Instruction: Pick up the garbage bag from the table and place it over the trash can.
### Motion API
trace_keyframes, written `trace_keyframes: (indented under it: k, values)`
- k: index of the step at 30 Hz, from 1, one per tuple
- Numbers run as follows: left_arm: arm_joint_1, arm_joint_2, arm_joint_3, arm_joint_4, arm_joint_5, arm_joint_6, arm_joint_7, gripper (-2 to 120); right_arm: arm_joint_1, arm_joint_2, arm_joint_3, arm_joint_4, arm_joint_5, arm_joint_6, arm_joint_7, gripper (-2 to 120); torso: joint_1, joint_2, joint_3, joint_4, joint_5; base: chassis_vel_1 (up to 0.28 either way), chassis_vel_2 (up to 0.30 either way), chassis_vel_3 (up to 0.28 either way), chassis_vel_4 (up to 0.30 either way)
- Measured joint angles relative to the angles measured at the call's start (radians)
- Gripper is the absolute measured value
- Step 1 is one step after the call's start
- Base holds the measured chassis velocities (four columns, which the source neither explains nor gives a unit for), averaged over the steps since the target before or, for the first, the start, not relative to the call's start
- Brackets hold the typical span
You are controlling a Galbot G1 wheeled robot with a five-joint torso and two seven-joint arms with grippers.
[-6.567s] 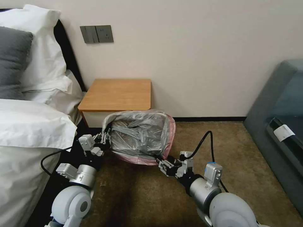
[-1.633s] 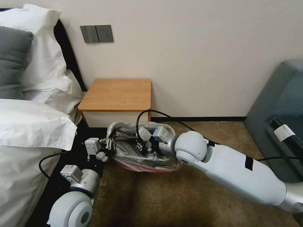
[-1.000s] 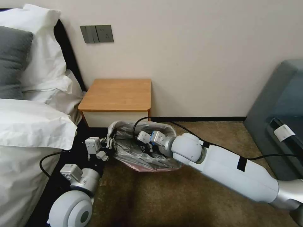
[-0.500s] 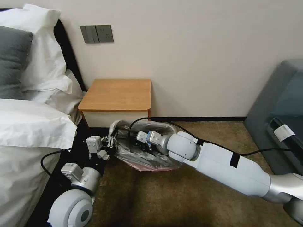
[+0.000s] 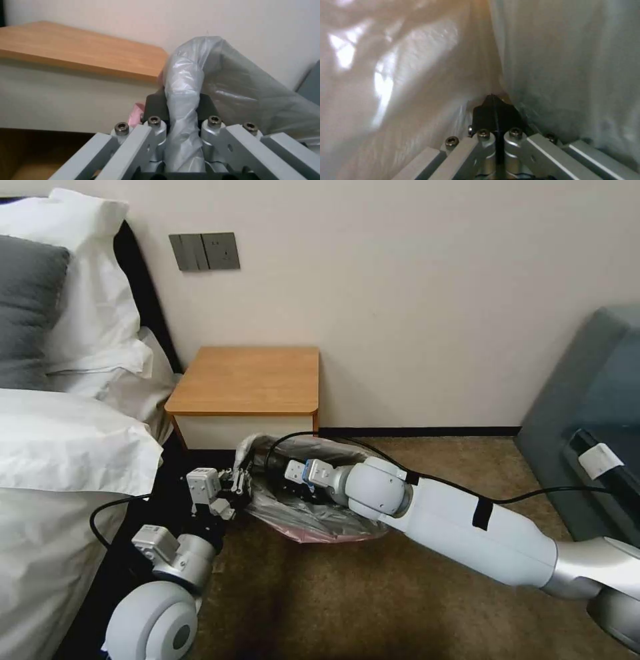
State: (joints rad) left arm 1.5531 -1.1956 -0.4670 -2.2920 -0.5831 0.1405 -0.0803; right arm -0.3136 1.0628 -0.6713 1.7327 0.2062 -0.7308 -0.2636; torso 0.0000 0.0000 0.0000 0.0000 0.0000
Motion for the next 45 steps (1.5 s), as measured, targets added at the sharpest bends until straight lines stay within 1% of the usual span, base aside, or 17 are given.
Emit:
trace_keyframes:
  k: [7,11,16,18,22,28,35,37,41,44,45]
  values:
    - [0.000,-0.001,0.001,0.000,0.001,0.000,0.001,8,0.001,-0.001,0.001,0.006,-0.016,0.000,-0.013,0,0.000,0.000,0.000,0.0000,0.0000,0.000,0.000,0.000,0.000]
    - [-0.006,-0.001,-0.001,0.015,-0.001,0.000,0.001,8,0.004,-0.010,0.007,0.025,-0.015,0.000,-0.013,0,0.000,0.000,0.000,0.0000,0.0000,0.000,0.000,0.000,0.000]
    - [-0.014,-0.003,-0.006,0.040,-0.011,-0.002,-0.013,8,0.004,-0.018,0.022,0.054,-0.006,0.000,-0.013,0,0.000,0.000,0.000,0.0000,0.0000,0.000,0.000,0.000,0.000]
    - [-0.021,-0.006,-0.007,0.052,-0.023,-0.002,-0.029,8,0.005,-0.026,0.023,0.070,0.002,0.000,-0.011,0,0.000,0.000,0.000,0.0000,0.0000,0.000,0.000,0.000,0.000]
    - [-0.026,-0.010,-0.008,0.058,-0.040,0.002,-0.045,8,0.004,-0.036,0.028,0.095,0.020,0.000,-0.004,0,0.000,0.000,0.000,0.0000,0.0000,0.000,0.000,0.000,0.000]
    - [-0.035,-0.016,-0.008,0.074,-0.071,0.013,-0.076,8,-0.017,-0.060,0.064,0.168,0.087,0.001,0.054,0,0.000,0.000,0.000,0.0000,0.0000,0.000,0.000,0.000,0.000]
    - [-0.040,-0.016,-0.009,0.084,-0.081,0.016,-0.083,8,-0.049,-0.096,0.120,0.239,0.148,0.001,0.092,0,0.000,0.000,0.000,-0.0001,0.0000,0.000,0.000,0.000,0.000]
    - [-0.040,-0.016,-0.012,0.087,-0.085,0.016,-0.085,8,-0.062,-0.115,0.148,0.267,0.189,0.001,0.111,0,0.000,0.000,0.000,0.0000,0.0001,0.000,0.000,0.000,0.000]
    - [-0.040,-0.016,-0.014,0.089,-0.089,0.016,-0.088,8,-0.074,-0.131,0.169,0.291,0.232,0.001,0.136,0,0.000,0.000,0.000,0.0000,0.0001,0.000,0.000,0.000,0.000]
    - [-0.043,-0.017,-0.018,0.093,-0.097,0.017,-0.095,8,-0.104,-0.165,0.208,0.346,0.337,0.001,0.226,0,0.000,0.000,0.000,0.0001,0.0001,0.000,0.000,0.000,0.000]
    - [-0.043,-0.017,-0.018,0.093,-0.097,0.017,-0.095,8,-0.104,-0.165,0.208,0.346,0.337,0.001,0.226,0,0.000,0.000,0.000,0.0001,0.0001,0.000,0.000,0.000,0.000]
